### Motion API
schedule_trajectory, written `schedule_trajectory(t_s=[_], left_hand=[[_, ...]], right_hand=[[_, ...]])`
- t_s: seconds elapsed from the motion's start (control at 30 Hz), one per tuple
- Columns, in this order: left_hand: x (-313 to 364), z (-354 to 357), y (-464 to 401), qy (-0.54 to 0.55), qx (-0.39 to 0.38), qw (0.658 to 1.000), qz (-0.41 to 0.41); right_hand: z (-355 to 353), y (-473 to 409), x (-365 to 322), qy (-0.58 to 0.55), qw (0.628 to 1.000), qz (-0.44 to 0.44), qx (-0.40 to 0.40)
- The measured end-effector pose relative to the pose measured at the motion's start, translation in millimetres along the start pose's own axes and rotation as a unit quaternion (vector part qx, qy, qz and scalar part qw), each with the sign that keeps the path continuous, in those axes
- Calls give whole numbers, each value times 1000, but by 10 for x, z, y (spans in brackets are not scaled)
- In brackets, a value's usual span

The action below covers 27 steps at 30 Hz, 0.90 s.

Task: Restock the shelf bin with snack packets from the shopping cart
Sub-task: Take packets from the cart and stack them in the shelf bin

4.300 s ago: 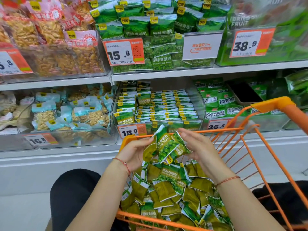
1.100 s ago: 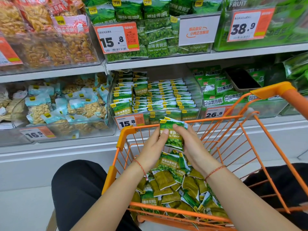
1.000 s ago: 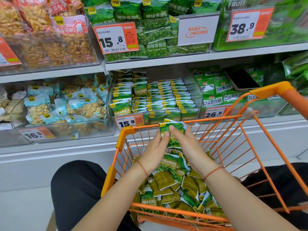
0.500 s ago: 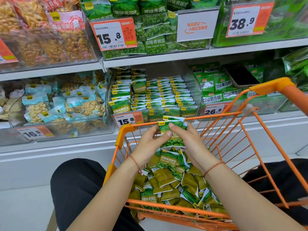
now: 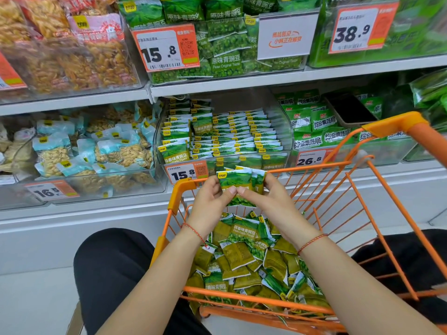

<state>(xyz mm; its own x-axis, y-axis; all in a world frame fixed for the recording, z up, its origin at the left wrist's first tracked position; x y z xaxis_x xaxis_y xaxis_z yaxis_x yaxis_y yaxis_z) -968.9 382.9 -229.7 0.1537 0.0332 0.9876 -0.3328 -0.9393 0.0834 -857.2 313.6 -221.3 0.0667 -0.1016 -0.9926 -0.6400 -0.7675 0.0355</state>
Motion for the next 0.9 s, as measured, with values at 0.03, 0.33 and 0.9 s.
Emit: schedule_trajectory(t_s=[0.03, 0.33, 0.9], left_hand=[[-2, -5, -7, 2, 0, 1000, -2], [30, -2, 16, -41, -23, 999, 11], [454, -262, -445, 49, 16, 998, -22]], right_hand=[[8, -5, 13, 10, 1000, -3, 6], [39, -54, 122, 35, 999, -34, -24], [378, -588, -370, 54, 996, -49, -50]])
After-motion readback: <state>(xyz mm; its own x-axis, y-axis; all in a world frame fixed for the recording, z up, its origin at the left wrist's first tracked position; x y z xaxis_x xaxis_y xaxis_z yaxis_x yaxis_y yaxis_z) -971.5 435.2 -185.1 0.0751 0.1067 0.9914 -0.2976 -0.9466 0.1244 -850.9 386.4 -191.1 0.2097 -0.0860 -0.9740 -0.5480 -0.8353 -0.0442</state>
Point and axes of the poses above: each hand's wrist, its own y-axis away from the middle knuckle, its own z-axis out of the palm, x = y × z, the point moved 7 cm from there along -y, towards the middle knuckle, and after that the axes turned 12 degrees about x, right-handed, at the moved point
